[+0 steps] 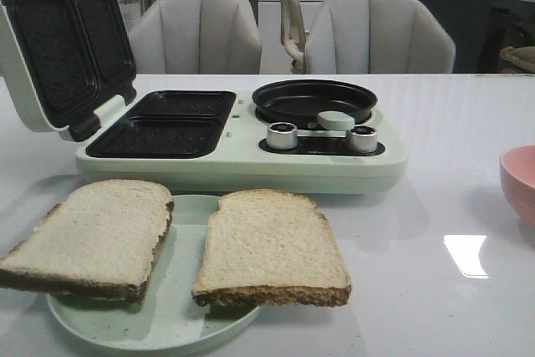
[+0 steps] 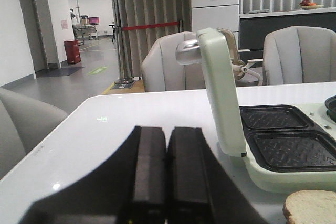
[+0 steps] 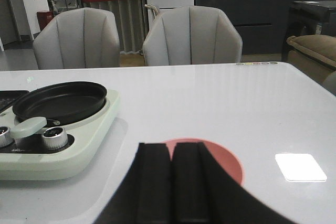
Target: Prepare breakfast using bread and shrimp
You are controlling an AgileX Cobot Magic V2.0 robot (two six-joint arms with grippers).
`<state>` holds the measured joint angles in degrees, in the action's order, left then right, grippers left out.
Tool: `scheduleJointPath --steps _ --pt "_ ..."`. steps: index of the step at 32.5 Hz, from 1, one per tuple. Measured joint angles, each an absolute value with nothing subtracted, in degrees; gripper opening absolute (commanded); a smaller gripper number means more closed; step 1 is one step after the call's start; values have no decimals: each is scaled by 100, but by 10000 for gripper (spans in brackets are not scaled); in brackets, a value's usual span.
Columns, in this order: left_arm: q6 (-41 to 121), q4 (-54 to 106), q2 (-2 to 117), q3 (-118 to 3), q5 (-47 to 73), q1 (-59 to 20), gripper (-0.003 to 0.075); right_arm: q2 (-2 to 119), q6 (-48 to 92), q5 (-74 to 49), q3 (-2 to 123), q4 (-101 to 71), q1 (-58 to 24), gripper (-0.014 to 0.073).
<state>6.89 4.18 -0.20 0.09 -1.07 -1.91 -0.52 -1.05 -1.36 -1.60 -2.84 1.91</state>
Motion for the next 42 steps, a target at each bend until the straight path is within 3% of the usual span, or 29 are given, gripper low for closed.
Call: scheduleJointPath --steps 36,42 --pt "689 418 -20 9 -119 -191 101 -52 -105 -136 -160 -284 191 38" --pt "689 418 -20 -32 -341 -191 101 -52 -105 -574 134 -284 191 38"
